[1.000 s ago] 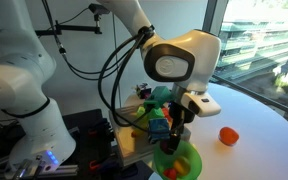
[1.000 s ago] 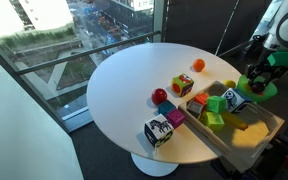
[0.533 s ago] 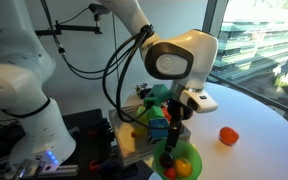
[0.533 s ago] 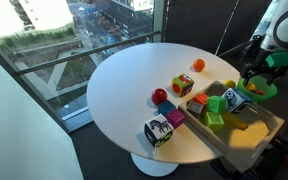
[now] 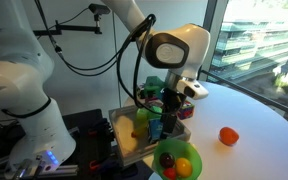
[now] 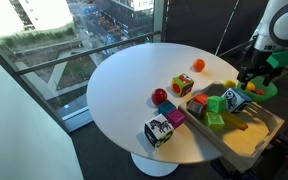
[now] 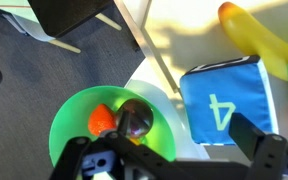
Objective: Put the purple fruit into the bowl
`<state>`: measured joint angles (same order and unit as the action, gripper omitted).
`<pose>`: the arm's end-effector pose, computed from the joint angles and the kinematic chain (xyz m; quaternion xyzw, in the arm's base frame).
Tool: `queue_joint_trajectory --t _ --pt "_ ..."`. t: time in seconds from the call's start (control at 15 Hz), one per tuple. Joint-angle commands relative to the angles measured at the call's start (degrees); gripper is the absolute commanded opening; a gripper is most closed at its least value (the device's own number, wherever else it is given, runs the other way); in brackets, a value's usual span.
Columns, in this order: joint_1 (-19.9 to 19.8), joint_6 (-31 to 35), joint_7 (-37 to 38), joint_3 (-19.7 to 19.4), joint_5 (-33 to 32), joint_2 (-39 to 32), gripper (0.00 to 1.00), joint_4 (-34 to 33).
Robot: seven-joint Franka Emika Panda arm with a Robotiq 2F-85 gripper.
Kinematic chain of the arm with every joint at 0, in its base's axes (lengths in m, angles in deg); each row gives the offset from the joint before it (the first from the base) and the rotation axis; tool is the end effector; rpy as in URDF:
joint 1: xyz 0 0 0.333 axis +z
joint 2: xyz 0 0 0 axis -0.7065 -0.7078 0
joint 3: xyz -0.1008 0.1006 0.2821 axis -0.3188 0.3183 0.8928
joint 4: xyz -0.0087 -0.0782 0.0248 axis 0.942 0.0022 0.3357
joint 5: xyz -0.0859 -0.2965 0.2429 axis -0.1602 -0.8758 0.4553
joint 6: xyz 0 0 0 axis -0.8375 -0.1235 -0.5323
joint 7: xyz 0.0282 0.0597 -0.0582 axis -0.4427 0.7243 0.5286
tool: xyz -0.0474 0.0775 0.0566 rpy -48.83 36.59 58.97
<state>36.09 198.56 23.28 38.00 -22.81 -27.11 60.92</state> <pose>0.4248 -0.1514 0.2779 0.9580 -0.2563 -0.1188 0.0497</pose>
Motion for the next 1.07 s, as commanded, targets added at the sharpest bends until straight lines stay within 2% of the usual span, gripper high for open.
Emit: queue_joint_trajectory --t 0.0,0.47,1.0 --pt "0.8 -3.4 -5.9 1.4 0.2 5.5 1.00 1.7" --pt "3.3 -11.1 -13.3 4.8 0.5 13.6 1.00 2.9" --pt "6.1 -20.4 -14.4 7.9 0.9 23.3 1.00 3.6"
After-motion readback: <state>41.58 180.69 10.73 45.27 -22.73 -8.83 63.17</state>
